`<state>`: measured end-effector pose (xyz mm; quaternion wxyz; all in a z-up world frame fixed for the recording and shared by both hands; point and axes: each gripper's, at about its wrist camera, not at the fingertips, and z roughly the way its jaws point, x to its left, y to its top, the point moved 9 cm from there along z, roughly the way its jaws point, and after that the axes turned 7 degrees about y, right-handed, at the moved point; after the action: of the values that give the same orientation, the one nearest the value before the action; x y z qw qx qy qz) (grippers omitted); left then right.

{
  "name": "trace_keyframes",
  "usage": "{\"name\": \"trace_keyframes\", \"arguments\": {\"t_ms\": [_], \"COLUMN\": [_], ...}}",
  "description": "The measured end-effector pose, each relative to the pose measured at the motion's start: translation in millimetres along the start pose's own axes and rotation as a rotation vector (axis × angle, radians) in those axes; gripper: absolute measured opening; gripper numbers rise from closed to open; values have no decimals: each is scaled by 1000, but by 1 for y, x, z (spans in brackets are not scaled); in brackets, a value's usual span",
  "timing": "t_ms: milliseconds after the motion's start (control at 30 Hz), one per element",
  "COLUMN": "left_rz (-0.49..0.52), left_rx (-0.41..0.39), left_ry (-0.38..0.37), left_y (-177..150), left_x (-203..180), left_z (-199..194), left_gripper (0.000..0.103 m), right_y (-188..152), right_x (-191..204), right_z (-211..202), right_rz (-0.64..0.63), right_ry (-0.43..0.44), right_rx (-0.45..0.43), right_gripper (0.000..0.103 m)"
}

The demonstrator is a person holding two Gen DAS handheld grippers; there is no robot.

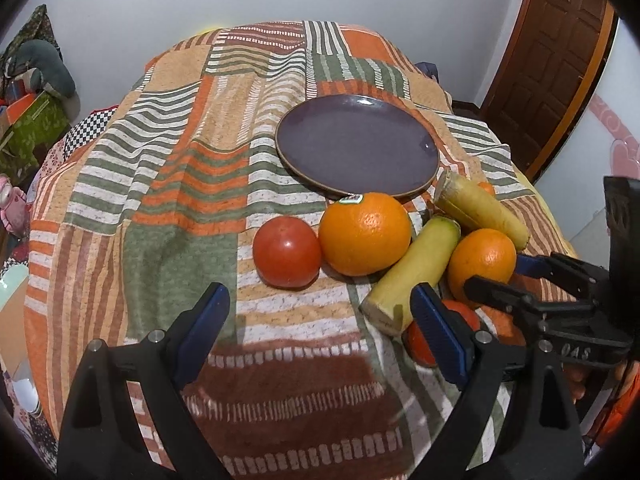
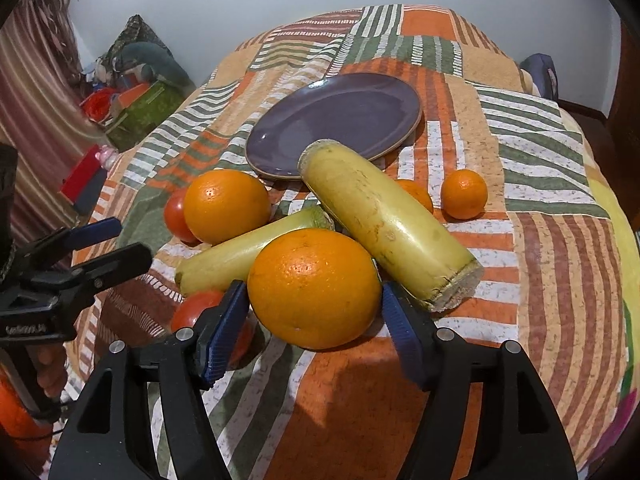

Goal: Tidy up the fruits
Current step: 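Grasp the Dole-sticker orange with the left gripper while the right gripper grasps another large orange, then lift both oranges and carry them over the purple plate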

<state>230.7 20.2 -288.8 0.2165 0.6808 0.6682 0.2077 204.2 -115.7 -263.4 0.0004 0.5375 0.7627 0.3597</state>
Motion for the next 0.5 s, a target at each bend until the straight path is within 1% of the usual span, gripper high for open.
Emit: {"name": "trace_keyframes", "arguments": {"t_ms": [133,233,333,500], "left_rz": [-14,3,18,34], "left_rx": [14,12,20,32], "left_ry": [-34,-34,-36,-15], "left_y": [8,15,21,26], "left_x": [-7,-14,-21,-27], "left_z": [8,13,21,35], "left_gripper": [93,93,93,90], "right_y": [-2,1,9,23], "right_x": [7,10,10,4], "right_z": [-6,-14,-26,-42], "right_rz": [-34,-44,-51,-64], "right_ry": [18,26,25,-16], "right_rx": [2,-15,-55,-118], "right_gripper": [63,63,63,63]}}
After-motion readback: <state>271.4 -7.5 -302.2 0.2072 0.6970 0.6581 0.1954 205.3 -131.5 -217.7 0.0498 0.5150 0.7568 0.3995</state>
